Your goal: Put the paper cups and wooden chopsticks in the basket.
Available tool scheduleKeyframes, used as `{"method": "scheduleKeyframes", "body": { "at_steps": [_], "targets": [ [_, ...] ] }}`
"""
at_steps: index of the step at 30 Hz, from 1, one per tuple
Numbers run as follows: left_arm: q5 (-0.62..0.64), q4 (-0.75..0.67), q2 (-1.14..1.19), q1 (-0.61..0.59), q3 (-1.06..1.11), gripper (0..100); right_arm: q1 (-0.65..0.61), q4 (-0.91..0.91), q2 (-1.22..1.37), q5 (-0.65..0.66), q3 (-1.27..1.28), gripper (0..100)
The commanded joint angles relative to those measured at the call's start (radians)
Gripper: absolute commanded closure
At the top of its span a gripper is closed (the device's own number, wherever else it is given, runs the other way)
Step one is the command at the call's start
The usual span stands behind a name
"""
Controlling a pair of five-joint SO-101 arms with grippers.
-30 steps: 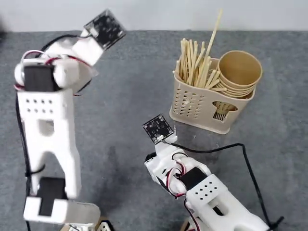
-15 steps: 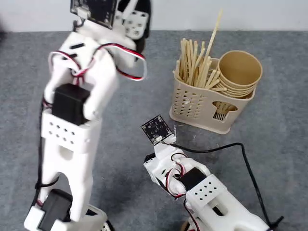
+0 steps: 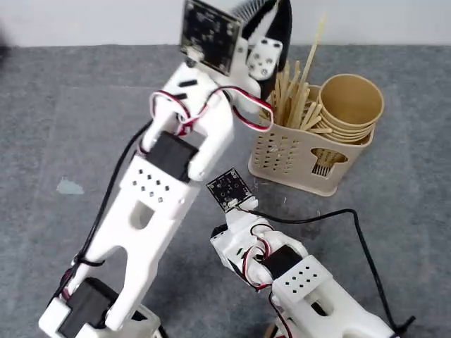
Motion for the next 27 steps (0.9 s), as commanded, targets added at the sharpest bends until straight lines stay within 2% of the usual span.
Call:
{"method": "scheduleKeyframes", "body": {
  "at_steps": [1,6,15,18,22,27],
  "targets": [
    [0.014,-0.055,-0.046,0.008,0.071,98,-0.002,-0.015,-0.016,0.012,-0.005,98.8],
    [0.017,-0.034,-0.055,-0.002,0.134,89,-0.001,-0.016,-0.016,0.012,-0.005,98.8],
    [0.008,0.178,-0.187,-0.083,0.016,89,-0.001,-0.015,-0.016,0.012,-0.005,98.8],
    [0.006,0.295,-0.282,-0.127,0.016,90,-0.001,-0.012,-0.019,0.012,-0.005,98.8],
    [-0.025,0.460,-0.400,-0.176,0.016,99,0.001,-0.010,-0.025,0.005,-0.005,98.8],
    [0.000,0.594,-0.540,-0.253,0.071,99,0.002,-0.018,-0.027,-0.081,-0.012,98.8]
  ]
}}
